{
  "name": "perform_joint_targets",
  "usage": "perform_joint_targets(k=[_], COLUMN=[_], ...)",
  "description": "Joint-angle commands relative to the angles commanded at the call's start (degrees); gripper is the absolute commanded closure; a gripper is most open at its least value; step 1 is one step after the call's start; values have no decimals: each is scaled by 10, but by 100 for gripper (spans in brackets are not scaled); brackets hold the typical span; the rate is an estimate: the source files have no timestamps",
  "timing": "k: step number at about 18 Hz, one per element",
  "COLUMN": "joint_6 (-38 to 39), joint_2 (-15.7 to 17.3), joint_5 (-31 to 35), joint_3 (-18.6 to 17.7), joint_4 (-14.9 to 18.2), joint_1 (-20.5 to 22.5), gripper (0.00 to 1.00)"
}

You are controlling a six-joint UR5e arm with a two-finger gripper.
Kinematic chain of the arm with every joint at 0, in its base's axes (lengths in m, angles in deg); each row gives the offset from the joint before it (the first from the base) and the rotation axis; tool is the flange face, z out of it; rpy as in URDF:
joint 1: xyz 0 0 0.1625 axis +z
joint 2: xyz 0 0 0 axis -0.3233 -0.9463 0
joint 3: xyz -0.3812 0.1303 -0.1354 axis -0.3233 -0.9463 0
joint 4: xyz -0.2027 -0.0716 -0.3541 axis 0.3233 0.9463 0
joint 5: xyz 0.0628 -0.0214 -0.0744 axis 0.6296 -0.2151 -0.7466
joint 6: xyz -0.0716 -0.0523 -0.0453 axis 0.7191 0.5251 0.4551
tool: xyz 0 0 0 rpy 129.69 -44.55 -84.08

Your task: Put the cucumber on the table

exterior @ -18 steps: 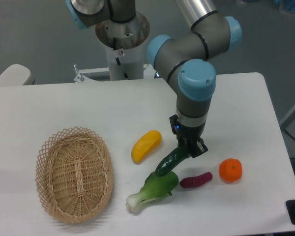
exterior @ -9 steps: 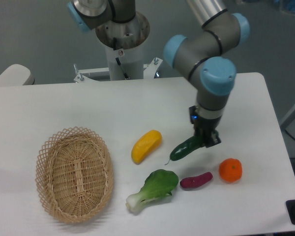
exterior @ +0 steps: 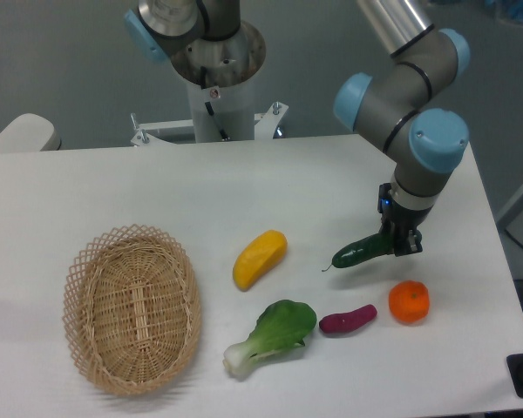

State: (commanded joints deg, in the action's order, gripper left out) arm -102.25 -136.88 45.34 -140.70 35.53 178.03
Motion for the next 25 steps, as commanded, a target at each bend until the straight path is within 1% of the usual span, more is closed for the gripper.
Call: perform_joint_targets(k=[3,5,7,9,10,11,14,15,16,17,20,22,24,25], joint_6=[17,24,24,24,23,23,25,26,32,45,98,154,174,184], joint_2=[0,-3,-4,-4,-4,-4,-3,-1,1,3,20,29,35,39], joint_5=[0,-2,-2,-2,-3,-4,-4,-4,-4,-6,-4,-6,-7,-6], joint_3=[-4,-14,-16,-15,-15,-14,-11,-6,0,6,12,16,32,37], joint_4=[0,-1,-2,-2,-3,-4,-12,-12,-12,-11,-11,-11,-11,-11], joint_1=[3,4,5,5,5,5,4,4,1,-3,-27,-44,-54,-66], gripper=[84,83,80,75,68,56,34,23,7,1,0,0,0,0])
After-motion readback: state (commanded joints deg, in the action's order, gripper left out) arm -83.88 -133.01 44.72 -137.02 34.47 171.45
